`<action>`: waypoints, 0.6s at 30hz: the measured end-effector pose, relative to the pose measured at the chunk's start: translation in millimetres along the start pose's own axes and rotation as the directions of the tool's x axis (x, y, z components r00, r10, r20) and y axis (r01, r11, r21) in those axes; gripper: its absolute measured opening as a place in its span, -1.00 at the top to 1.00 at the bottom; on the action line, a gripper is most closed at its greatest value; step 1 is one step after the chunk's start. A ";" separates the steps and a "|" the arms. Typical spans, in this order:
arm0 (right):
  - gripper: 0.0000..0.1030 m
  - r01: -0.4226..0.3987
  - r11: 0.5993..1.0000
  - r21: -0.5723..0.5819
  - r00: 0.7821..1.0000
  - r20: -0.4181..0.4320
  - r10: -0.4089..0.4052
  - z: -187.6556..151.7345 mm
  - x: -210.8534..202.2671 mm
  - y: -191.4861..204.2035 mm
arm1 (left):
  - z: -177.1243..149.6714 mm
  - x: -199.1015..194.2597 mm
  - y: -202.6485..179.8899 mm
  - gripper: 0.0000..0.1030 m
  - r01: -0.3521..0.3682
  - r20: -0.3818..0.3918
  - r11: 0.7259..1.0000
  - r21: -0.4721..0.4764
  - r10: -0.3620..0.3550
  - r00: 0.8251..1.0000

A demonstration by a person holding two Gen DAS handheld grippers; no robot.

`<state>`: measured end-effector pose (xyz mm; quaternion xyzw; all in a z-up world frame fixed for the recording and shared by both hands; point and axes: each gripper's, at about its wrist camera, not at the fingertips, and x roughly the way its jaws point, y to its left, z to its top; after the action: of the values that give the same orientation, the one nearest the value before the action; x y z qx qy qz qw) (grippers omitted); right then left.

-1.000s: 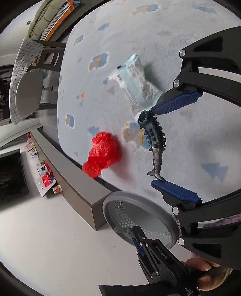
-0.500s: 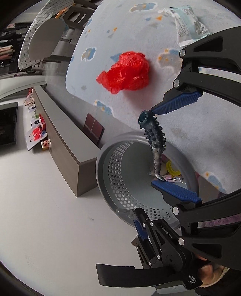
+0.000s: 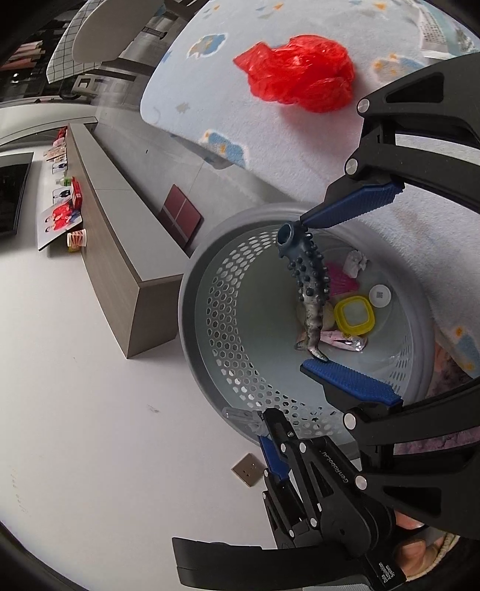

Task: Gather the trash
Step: 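Open both tools over the basket, dropping the cloth and toy inside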

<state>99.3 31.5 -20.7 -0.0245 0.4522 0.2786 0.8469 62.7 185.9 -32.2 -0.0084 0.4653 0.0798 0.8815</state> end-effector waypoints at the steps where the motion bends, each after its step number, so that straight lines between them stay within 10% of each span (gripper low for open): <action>1: -0.37 -0.003 1.000 -0.003 1.000 -0.002 0.003 1.4 1.5 1.2 | 0.0 0.3 1.5 0.60 0.001 -0.001 1.000 -0.006 -0.001 1.000; 18: -0.49 0.043 0.999 0.017 0.999 0.007 -0.043 -3.6 -6.7 3.4 | -0.2 -4.3 14.9 -0.22 -0.012 0.013 0.999 -0.047 0.013 1.000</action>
<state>92.0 30.3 -16.9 -0.0261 0.4508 0.2567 0.8545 57.9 200.1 -27.9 -0.0257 0.4573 0.0962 0.8837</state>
